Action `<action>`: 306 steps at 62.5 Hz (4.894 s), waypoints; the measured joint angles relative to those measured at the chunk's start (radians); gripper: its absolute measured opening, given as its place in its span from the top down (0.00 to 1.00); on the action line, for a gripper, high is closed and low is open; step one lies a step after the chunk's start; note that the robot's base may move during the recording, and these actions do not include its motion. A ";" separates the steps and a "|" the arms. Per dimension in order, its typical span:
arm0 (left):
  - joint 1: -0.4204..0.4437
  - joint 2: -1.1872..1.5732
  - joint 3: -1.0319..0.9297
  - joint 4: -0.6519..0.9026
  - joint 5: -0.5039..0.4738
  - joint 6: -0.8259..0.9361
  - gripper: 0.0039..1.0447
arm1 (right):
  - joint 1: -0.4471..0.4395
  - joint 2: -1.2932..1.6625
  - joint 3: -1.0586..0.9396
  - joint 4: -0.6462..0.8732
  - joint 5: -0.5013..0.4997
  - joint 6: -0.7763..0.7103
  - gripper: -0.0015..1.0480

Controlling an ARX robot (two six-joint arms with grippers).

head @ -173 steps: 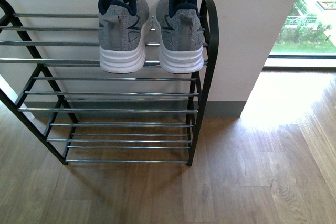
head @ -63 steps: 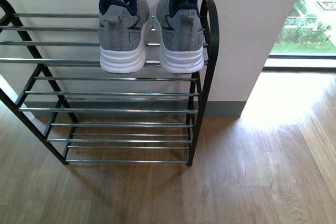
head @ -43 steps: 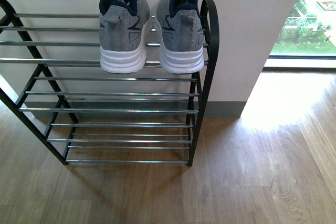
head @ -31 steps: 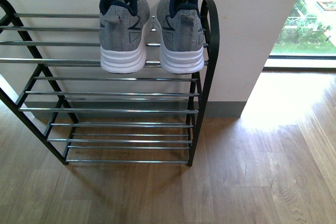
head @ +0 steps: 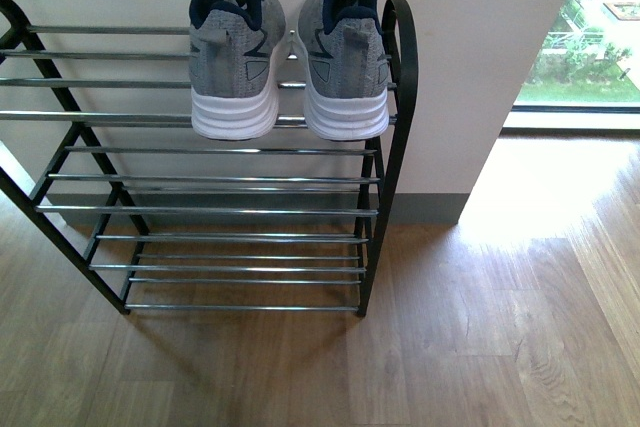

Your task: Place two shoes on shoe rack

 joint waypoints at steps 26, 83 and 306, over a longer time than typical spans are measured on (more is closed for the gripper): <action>0.000 0.000 0.000 0.000 0.000 0.000 0.09 | 0.000 0.000 0.000 0.000 0.000 0.000 0.09; 0.000 0.000 0.000 0.000 0.001 0.000 0.09 | 0.000 0.000 0.000 0.000 0.000 0.000 0.09; 0.000 0.000 0.000 0.000 0.000 0.000 0.09 | 0.000 -0.001 0.000 -0.003 0.000 0.000 0.09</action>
